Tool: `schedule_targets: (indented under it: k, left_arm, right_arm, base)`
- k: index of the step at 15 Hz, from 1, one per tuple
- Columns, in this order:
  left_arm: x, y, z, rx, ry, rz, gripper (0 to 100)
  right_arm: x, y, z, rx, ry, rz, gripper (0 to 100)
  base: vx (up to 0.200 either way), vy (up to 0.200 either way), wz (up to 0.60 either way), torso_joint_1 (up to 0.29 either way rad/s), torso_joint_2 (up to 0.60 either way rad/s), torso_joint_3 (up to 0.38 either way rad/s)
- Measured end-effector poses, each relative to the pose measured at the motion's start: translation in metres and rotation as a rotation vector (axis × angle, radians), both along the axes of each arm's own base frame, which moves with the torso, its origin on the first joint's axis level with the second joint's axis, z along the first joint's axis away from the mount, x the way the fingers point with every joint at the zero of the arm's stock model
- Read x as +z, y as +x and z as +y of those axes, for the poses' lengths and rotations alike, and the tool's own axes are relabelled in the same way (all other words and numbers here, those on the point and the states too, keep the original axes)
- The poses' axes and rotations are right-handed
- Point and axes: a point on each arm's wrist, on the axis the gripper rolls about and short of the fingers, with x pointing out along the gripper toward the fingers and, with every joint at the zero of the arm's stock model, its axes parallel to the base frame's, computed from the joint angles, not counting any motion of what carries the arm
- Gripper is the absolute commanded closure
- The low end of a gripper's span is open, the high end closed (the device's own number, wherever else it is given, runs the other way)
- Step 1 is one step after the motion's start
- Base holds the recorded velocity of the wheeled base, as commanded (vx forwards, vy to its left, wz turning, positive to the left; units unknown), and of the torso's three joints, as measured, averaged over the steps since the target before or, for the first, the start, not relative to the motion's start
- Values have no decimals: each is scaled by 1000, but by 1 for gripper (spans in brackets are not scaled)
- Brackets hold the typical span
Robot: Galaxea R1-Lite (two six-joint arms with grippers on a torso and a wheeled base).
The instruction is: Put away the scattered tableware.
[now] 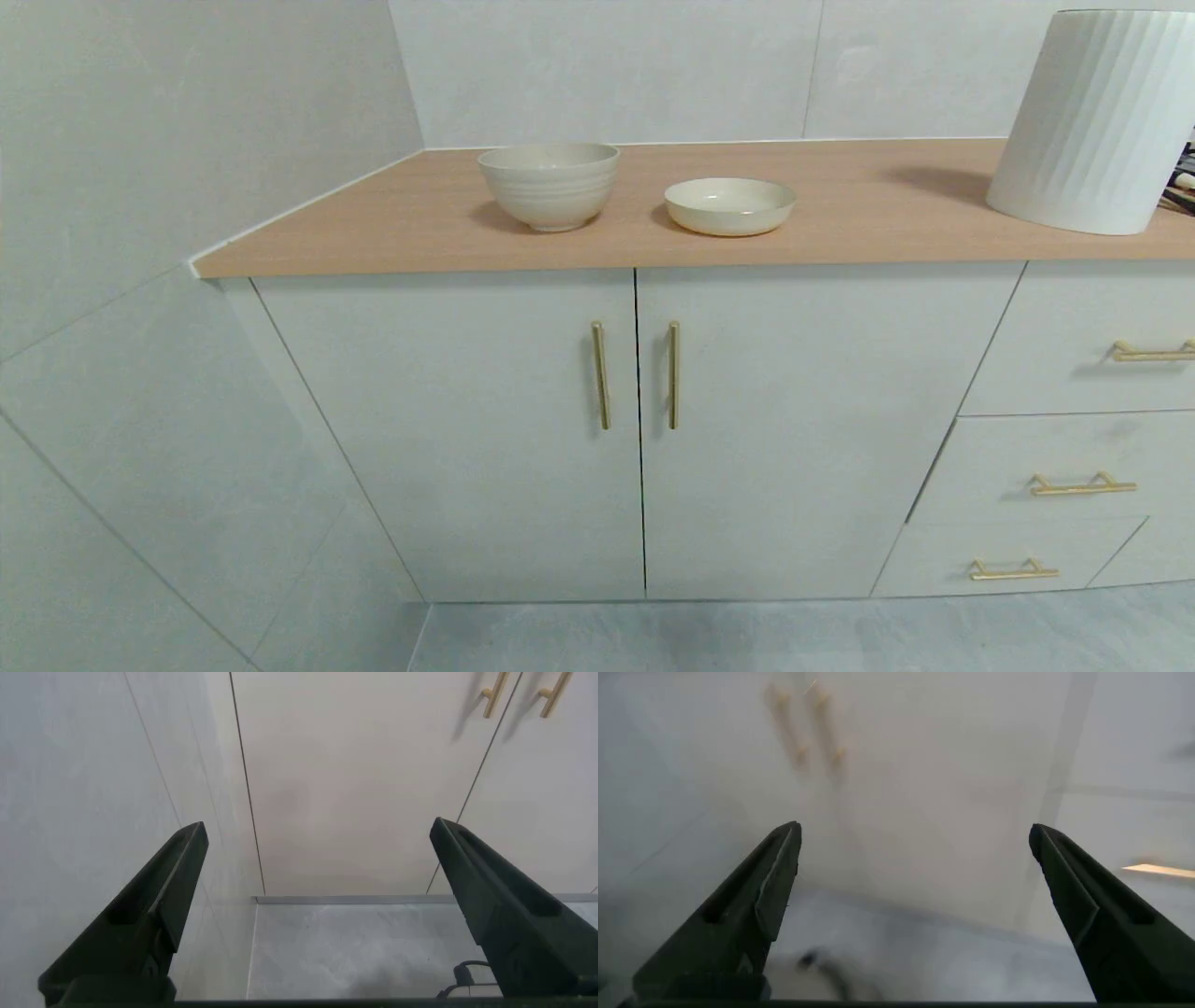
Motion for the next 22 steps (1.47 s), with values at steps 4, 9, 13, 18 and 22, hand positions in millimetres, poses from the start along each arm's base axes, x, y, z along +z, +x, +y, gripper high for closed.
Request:
schedule_targets:
  k: [4, 9, 13, 18, 22]
  left_arm:
    - [0, 0, 0, 0, 0, 0, 0]
    - [0, 0, 0, 0, 1, 0, 0]
    - [0, 0, 0, 0, 0, 0, 0]
    - [0, 0, 0, 0, 0, 0, 0]
    - [0, 0, 0, 0, 0, 0, 0]
  right_arm:
    - [24, 72, 13, 212, 1, 222, 0]
    - [32, 187, 72, 438, -23, 292, 0]
    - [29, 270, 143, 508, 8, 289, 0]
    - [2, 315, 193, 550, 46, 330, 0]
    - [-21, 339, 210, 542, 139, 297, 0]
  base:
    - [0, 0, 0, 0, 0, 0]
    - [0, 0, 0, 0, 0, 0]
    - [0, 0, 0, 0, 0, 0]
    - [0, 0, 0, 0, 0, 0]
    - [0, 0, 0, 0, 0, 0]
